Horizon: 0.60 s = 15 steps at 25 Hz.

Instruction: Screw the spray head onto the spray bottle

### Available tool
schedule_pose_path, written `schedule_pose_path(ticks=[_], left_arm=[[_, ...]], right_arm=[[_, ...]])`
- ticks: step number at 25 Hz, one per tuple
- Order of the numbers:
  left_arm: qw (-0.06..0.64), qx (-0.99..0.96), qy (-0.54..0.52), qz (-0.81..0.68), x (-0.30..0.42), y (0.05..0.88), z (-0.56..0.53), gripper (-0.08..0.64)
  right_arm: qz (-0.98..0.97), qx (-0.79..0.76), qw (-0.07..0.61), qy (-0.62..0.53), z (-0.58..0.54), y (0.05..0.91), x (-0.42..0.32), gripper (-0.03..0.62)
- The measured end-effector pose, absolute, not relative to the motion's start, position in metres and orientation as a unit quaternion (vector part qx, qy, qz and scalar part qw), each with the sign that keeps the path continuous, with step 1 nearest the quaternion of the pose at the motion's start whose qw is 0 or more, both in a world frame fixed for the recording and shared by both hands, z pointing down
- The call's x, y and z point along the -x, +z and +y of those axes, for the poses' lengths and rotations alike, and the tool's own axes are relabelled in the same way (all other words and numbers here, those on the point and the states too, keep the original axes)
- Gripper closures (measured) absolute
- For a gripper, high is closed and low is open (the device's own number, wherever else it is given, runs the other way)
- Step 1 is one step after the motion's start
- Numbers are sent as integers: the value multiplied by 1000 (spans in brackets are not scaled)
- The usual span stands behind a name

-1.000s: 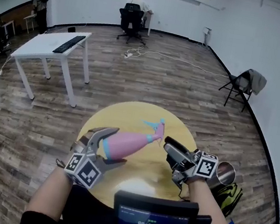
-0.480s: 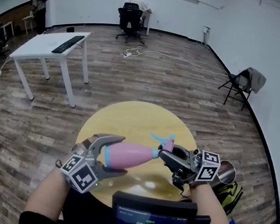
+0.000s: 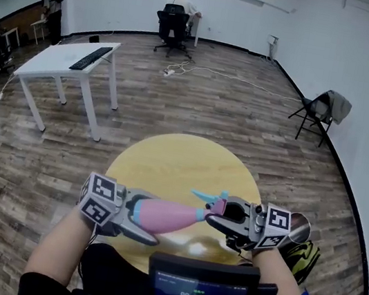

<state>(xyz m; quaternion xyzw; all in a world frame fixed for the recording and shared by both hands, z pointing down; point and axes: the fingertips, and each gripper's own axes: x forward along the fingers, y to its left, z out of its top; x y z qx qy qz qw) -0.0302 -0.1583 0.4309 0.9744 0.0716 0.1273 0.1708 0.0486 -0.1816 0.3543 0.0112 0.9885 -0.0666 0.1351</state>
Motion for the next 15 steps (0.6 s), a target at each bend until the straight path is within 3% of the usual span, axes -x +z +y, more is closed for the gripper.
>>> schedule_pose_path(ticks=[1, 3, 8, 11, 15], left_arm=[[196, -972, 103, 73, 31, 425, -160, 52], [177, -982, 62, 29, 30, 410, -170, 49], [13, -990, -29, -137, 35, 363, -199, 39], [-107, -972, 21, -210, 34, 362, -205, 26], [-216, -944, 104, -225, 16, 383, -199, 23]], right_arm=[[988, -8, 139, -73, -184, 355, -48, 471], [979, 6, 171, -108, -194, 353, -54, 479], [912, 50, 317, -254, -242, 344, -93, 479], [870, 35, 367, -327, -249, 341, -93, 479], [867, 18, 349, -355, -243, 348, -72, 479]])
